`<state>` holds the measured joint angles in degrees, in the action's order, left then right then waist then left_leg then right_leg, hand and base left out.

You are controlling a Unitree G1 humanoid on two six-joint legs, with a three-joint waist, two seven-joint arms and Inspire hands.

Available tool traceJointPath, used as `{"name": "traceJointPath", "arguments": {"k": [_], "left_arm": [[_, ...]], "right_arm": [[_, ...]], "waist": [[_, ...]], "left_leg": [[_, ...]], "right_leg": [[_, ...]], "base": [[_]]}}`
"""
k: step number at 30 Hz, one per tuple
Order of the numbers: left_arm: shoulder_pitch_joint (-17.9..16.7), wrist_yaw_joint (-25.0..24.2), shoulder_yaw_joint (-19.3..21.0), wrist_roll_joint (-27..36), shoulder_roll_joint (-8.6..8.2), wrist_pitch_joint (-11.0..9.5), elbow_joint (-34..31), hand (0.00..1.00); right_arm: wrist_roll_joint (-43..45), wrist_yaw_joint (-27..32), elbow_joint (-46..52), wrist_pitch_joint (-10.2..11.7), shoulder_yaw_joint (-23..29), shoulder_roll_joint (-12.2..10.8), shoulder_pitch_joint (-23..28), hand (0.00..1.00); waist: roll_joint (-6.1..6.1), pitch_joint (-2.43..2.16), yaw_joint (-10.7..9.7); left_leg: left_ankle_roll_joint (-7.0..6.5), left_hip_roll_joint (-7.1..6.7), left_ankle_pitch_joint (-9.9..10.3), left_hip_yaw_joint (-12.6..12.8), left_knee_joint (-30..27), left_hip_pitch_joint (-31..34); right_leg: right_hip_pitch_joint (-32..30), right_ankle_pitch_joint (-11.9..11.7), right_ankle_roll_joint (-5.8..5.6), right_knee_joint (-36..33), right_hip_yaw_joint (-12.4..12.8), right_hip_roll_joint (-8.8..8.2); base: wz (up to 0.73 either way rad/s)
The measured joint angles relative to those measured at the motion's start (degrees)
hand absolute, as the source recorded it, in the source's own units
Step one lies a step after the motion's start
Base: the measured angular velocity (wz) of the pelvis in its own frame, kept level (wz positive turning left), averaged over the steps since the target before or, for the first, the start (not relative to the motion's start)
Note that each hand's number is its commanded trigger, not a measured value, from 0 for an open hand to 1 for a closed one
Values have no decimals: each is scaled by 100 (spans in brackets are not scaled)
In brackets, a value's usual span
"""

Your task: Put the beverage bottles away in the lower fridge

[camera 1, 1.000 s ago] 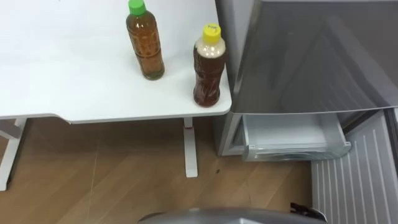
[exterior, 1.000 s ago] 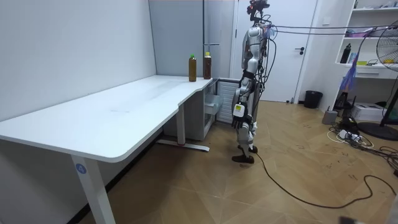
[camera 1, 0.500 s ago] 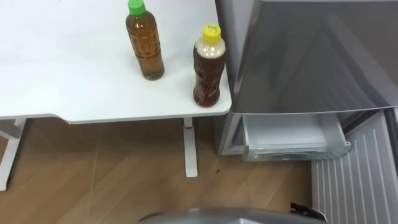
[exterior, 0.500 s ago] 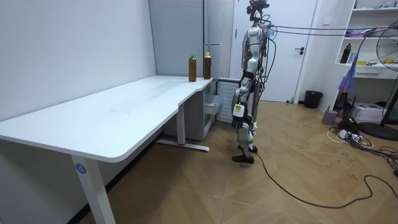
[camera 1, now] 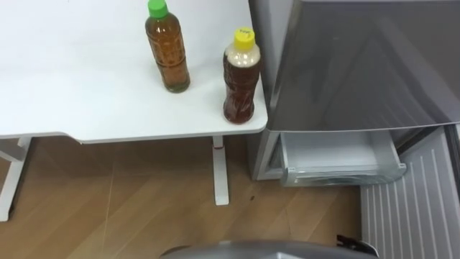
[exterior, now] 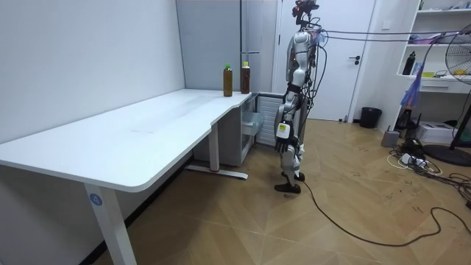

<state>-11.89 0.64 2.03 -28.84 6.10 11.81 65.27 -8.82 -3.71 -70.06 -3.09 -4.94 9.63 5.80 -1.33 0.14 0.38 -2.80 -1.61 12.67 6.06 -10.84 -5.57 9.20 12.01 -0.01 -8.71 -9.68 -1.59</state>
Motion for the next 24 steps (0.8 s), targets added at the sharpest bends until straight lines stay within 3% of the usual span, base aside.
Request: {"name": "traceJointPath", "arguments": {"k": [6, 12, 18, 24], "left_arm": [[46, 62, 2, 13, 0, 11, -15, 0], [96, 401, 19, 605, -2, 21, -10, 0], [9, 760, 572, 1377, -29, -45, 4, 0], [-33, 1324, 1053, 2241, -12, -43, -4, 0]], "right_arm": [[29, 13, 12, -1, -14, 8, -4, 0], [16, 169, -50, -2, -10, 0, -21, 0], [157, 166, -134, -31, 93, -30, -42, 0], [264, 183, -236, -202, 168, -41, -40, 0]], "waist": [[8, 3, 1], [22, 8, 5], [-16, 23, 4], [-62, 22, 35]], "left_leg": [[0, -1, 0, -10, -4, 4], [-1, -2, -1, -15, -3, -13], [0, -4, 0, -16, 12, -55], [-1, -19, 1, -20, 22, -92]], "right_leg": [[5, 0, 0, 0, -23, -3], [32, 0, 0, 4, -55, -6], [72, 1, -1, 24, -69, -5], [108, 3, -4, 81, -62, -14]], "base": [[0], [0], [0], [0]]}}
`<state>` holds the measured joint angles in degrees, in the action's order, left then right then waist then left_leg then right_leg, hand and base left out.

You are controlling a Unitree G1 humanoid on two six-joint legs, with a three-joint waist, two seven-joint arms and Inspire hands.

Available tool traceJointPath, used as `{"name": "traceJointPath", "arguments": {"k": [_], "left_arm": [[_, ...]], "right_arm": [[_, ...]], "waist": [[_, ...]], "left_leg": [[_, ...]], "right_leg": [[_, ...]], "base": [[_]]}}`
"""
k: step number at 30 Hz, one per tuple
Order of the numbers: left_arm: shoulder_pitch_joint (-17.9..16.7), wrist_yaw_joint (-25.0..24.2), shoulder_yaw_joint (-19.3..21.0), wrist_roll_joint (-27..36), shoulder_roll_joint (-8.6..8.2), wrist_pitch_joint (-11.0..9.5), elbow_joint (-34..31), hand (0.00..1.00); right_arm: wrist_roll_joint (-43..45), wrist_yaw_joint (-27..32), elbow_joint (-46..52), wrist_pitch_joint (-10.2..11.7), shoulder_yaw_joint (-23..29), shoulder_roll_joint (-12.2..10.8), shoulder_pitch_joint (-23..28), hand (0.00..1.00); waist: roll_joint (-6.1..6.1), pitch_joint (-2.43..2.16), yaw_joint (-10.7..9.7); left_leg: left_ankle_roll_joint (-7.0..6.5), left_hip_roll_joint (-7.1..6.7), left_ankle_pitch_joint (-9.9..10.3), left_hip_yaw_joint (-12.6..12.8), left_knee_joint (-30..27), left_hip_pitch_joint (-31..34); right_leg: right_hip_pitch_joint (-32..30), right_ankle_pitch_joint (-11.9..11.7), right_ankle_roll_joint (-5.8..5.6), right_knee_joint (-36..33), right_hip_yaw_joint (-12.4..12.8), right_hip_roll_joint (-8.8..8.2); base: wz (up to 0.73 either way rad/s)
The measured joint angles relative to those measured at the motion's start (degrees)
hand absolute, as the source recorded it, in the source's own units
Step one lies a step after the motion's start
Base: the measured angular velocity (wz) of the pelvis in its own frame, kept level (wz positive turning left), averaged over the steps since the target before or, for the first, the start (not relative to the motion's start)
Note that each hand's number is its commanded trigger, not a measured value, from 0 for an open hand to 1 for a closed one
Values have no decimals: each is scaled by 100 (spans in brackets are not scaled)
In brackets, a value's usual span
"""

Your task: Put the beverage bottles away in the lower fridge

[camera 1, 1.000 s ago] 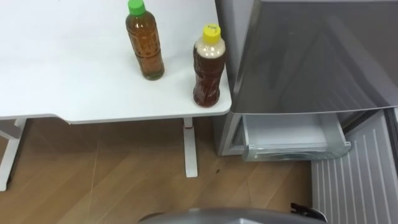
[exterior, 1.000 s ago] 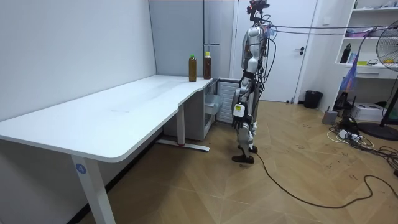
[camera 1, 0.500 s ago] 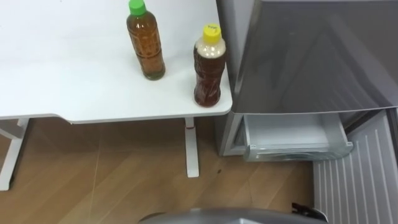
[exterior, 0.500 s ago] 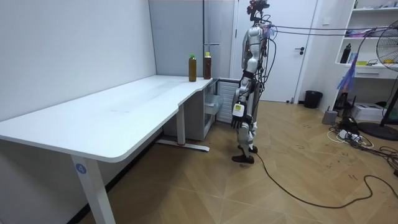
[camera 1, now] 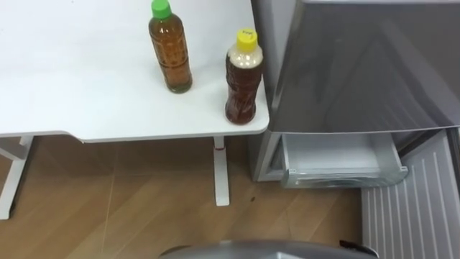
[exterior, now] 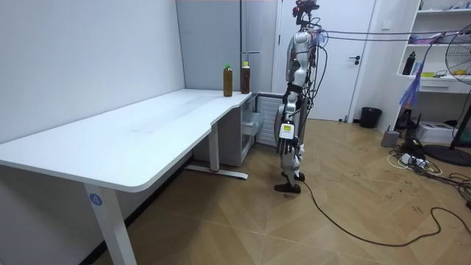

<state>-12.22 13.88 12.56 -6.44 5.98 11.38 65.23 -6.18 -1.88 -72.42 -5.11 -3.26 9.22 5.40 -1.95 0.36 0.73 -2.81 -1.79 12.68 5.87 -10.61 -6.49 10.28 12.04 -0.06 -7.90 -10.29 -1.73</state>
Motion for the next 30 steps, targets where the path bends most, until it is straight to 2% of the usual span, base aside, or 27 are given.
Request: {"name": "traceJointPath", "arguments": {"k": [3, 5, 6, 13, 17, 21, 22, 25, 26, 27, 29, 30], "left_arm": [[0, 238, 289, 407, -2, -5, -47, 0], [-2, 397, 461, 675, -4, -28, -133, 0], [-9, 507, 544, 870, -4, -53, -237, 0], [-40, 1168, 692, 1614, -2, -305, -578, 0], [-44, 1445, 731, 1882, 13, -404, -717, 0], [-129, 1868, 882, 2352, 13, -495, -1388, 0], [-121, 2013, 967, 2386, 15, -579, -1580, 0], [-87, 2352, 1000, 2501, 42, -825, -1956, 0], [-95, 2415, 1001, 2507, 39, -836, -2080, 0], [-119, 2561, 1001, 2529, 29, -854, -2416, 0], [-93, 2828, 998, 2650, 30, -993, -2870, 0], [-76, 3007, 1000, 2715, 30, -1126, -3109, 0]], "right_arm": [[418, 49, -97, -101, 47, 0, -20, 0], [536, 56, -116, -151, 100, 3, 40, 0], [573, 57, -116, -206, 134, 3, 60, 0], [727, 167, -131, -258, 228, 42, 87, 0], [726, 166, -142, -330, 229, 63, 89, 0], [742, 180, -144, -371, 228, 61, 90, 0], [833, 180, -139, -366, 228, 61, 95, 0], [1077, 197, -103, -338, 229, 62, 93, 0], [1111, 200, -90, -323, 230, 62, 96, 0], [1143, 204, -40, -310, 233, 60, 107, 0], [1273, 242, 21, -299, 251, 60, 94, 0], [1334, 266, 86, -287, 289, 61, 97, 0]], "waist": [[-7, -2, 21], [14, -9, 107], [58, -29, 126], [147, -3, 141], [177, -17, 134], [195, -35, 149], [176, -28, 151], [206, -46, 169], [202, -49, 170], [216, -63, 182], [202, -63, 184], [210, -70, 223]], "left_leg": [[0, 7, -1, 0, -2, -16], [0, 9, 0, 4, -4, -25], [0, 11, 0, 3, -4, -31], [-6, 7, 4, 0, 46, -95], [-4, 6, 1, -12, 28, -98], [-3, 4, -2, -13, 14, -107], [-3, 4, -2, -13, 12, -114], [-3, 5, -2, -12, 6, -106], [-3, 4, -2, -12, -2, -105], [-3, 5, -2, -13, -25, -104], [-3, 4, -2, -33, -34, -91], [-3, 4, -2, -33, -30, -102]], "right_leg": [[6, -1, 1, -8, 3, 6], [6, -1, 2, -18, 3, 8], [6, -1, 2, -33, 3, 9], [62, -1, 1, -83, 1, 2], [75, -1, 1, -82, -4, 5], [86, -1, 2, -86, 0, 6], [83, -1, 2, -86, -5, 4], [72, -1, 2, -97, -12, 4], [73, -1, 2, -96, -12, 4], [68, -1, 2, -95, -14, 5], [56, -2, 3, -88, -45, 2], [59, -2, 3, -88, -47, 2]], "base": [[0], [0], [0], [0], [0], [0], [0], [0], [0], [0], [2], [0]]}}
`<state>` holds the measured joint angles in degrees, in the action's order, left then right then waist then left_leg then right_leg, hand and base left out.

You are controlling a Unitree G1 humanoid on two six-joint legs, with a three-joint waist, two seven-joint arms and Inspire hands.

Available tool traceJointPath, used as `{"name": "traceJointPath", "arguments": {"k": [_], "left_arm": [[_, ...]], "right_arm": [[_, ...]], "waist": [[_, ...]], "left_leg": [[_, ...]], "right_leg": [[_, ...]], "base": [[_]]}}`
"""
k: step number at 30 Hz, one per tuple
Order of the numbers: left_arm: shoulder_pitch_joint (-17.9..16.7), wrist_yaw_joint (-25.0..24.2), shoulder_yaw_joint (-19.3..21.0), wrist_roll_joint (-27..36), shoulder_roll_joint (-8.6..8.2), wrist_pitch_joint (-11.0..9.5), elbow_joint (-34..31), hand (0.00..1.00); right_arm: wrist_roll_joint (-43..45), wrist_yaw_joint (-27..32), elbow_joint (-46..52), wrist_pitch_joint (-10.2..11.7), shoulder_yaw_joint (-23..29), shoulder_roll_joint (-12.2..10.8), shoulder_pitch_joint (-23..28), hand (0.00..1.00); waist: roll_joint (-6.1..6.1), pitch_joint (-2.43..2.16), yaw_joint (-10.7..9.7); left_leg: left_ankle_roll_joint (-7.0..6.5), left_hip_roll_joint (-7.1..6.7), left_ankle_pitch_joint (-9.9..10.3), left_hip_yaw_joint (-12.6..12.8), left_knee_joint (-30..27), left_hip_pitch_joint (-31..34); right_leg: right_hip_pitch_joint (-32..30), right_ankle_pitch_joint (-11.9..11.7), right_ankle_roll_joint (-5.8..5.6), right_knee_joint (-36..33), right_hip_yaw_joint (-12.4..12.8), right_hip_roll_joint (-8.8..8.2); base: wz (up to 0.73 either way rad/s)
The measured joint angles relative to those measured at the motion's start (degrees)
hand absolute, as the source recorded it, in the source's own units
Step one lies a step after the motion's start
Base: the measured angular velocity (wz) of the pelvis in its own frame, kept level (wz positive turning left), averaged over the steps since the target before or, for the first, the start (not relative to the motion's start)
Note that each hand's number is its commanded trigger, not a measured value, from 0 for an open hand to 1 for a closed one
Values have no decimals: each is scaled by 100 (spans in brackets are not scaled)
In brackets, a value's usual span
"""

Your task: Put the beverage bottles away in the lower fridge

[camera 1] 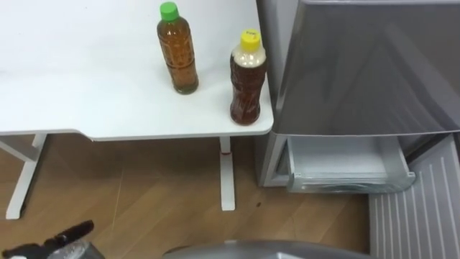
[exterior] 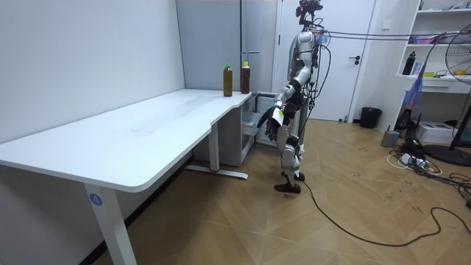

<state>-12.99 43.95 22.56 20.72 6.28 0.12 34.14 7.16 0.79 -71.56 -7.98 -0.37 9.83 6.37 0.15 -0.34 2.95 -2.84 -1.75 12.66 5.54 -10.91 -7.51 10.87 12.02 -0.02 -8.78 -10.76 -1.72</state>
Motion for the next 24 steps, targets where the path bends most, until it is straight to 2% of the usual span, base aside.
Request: {"name": "traceJointPath", "arguments": {"k": [5, 7, 10, 12, 16, 23, 24], "left_arm": [[157, 564, 46, 122, -2, -215, -1023, 0], [154, 731, 154, 126, -2, -313, -1733, 0], [177, 828, 211, 113, 36, -530, -2336, 0], [176, 830, 211, 111, 39, -554, -2747, 0], [176, 650, 117, 98, 43, -619, -3667, 0], [195, 7, -251, -348, 57, -653, -4480, 0], [195, -112, -368, -347, 105, -653, -4597, 0]], "right_arm": [[58, -6, 80, 109, -5, -13, 17, 0], [177, -15, 121, 160, 1, -13, 47, 0], [316, -18, 92, 265, 4, -13, 52, 0], [317, -10, 32, 326, 16, -17, 55, 0], [315, -59, 55, 330, 73, -23, 174, 0], [341, -233, 17, 343, 121, -15, 159, 0], [346, -276, 17, 338, 121, -5, 138, 0]], "waist": [[7, -12, 76], [8, -14, 91], [48, -14, 61], [45, -13, 53], [21, -8, 0], [14, 21, -29], [13, 27, -78]], "left_leg": [[0, -2, 0, -20, 21, -10], [0, 1, 0, -15, 29, -26], [0, -3, 0, -14, 61, -57], [0, -7, 0, -22, 80, -59], [0, -16, 0, -115, 75, -43], [1, -10, 1, -132, 50, 1], [1, -14, 1, -158, 47, 28]], "right_leg": [[-2, 0, 0, -1, 4, 5], [-2, 0, 0, 2, 75, 12], [7, 0, 0, 1, 113, 16], [2, 0, 0, 6, 89, 15], [21, 0, 0, 6, -48, 11], [5, 0, 0, 10, -39, 18], [7, 0, 0, 10, -64, 13]], "base": [[0], [-5], [-6], [-2], [8], [1], [13]]}}
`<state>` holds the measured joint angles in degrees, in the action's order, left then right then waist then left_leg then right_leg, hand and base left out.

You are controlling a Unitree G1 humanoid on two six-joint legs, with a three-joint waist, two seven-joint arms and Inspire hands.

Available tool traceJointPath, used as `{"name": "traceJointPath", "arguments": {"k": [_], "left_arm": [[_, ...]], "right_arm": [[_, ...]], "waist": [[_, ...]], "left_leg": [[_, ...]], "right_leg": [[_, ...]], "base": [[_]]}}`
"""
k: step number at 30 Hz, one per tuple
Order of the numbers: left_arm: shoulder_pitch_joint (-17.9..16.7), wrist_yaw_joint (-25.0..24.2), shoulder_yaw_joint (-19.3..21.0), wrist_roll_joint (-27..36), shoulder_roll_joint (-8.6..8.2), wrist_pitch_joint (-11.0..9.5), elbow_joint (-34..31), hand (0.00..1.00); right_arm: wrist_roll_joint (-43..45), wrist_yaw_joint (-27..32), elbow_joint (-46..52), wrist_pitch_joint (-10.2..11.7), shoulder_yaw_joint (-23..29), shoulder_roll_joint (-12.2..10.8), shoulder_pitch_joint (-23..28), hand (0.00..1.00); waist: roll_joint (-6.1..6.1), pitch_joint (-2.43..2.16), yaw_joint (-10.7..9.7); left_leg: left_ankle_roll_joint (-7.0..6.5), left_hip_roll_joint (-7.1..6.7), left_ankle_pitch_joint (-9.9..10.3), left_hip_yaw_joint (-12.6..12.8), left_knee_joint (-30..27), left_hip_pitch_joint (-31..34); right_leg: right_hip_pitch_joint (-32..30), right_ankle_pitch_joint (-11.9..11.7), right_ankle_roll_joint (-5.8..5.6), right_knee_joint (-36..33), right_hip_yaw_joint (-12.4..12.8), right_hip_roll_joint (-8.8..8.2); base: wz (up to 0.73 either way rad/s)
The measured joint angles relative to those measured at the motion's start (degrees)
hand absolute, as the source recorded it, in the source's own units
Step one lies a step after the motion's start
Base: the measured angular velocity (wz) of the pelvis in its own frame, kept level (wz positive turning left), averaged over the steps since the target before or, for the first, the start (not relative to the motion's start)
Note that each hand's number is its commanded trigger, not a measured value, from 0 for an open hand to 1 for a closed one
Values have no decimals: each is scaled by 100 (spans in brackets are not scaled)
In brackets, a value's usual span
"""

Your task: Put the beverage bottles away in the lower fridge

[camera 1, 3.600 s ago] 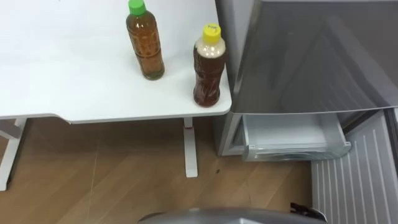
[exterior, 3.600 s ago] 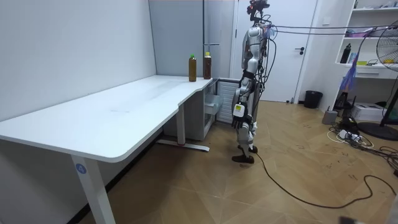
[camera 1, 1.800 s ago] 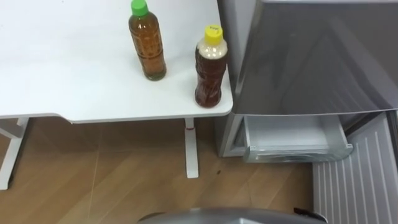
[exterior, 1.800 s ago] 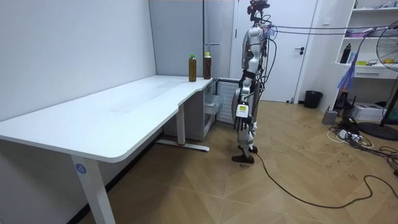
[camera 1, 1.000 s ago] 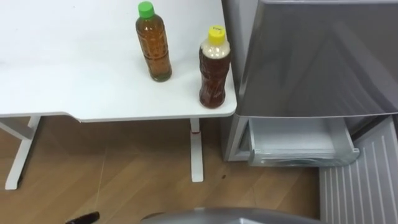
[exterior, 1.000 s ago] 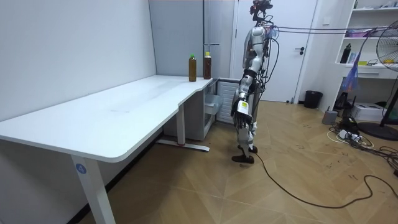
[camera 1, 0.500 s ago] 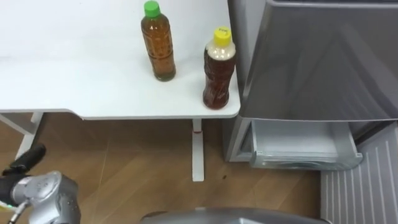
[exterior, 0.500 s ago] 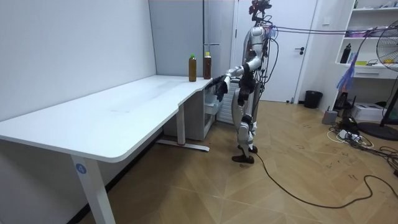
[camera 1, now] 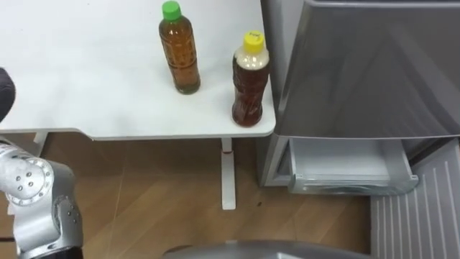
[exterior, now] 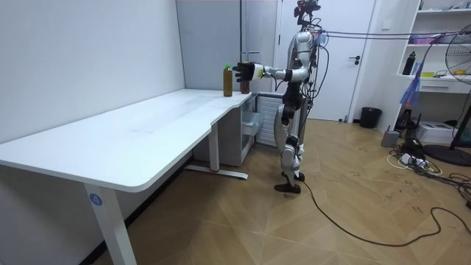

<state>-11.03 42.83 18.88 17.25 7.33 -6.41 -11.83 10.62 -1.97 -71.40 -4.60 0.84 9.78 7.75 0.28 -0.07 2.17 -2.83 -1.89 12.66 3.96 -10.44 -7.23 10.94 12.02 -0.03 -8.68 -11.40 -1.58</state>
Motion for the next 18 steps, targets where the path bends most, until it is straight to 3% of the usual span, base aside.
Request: {"name": "traceJointPath", "arguments": {"k": [2, 6, 12, 18], "left_arm": [[35, -287, -218, -7, 27, 2, -174, 0], [90, -1080, -642, -12, 28, 20, -561, 0], [479, -1973, -931, 2, 51, 20, -928, 0], [497, -3004, -1555, -2, 68, 117, -1268, 0]], "right_arm": [[-4, -9, -1, 3, -1, -6, -28, 0], [-6, -14, -26, 24, 1, -9, -116, 0], [-11, -40, -160, 155, 1, 24, -204, 0], [-1, -16, -226, 221, 42, 33, -219, 0]], "waist": [[-8, 6, -75], [8, 62, -156], [14, 68, -271], [24, 61, -410]], "left_leg": [[-1, -7, 0, -57, -40, 56], [0, -4, 0, -62, -41, 67], [2, -6, -2, -73, -91, 150], [2, -1, -2, -60, -84, 178]], "right_leg": [[-7, 0, 0, 0, -47, -6], [-28, -1, 0, 2, 19, 3], [-110, -1, 1, 3, 18, -1], [-154, -1, 1, 1, 21, 4]], "base": [[15], [1], [1], [-2]]}}
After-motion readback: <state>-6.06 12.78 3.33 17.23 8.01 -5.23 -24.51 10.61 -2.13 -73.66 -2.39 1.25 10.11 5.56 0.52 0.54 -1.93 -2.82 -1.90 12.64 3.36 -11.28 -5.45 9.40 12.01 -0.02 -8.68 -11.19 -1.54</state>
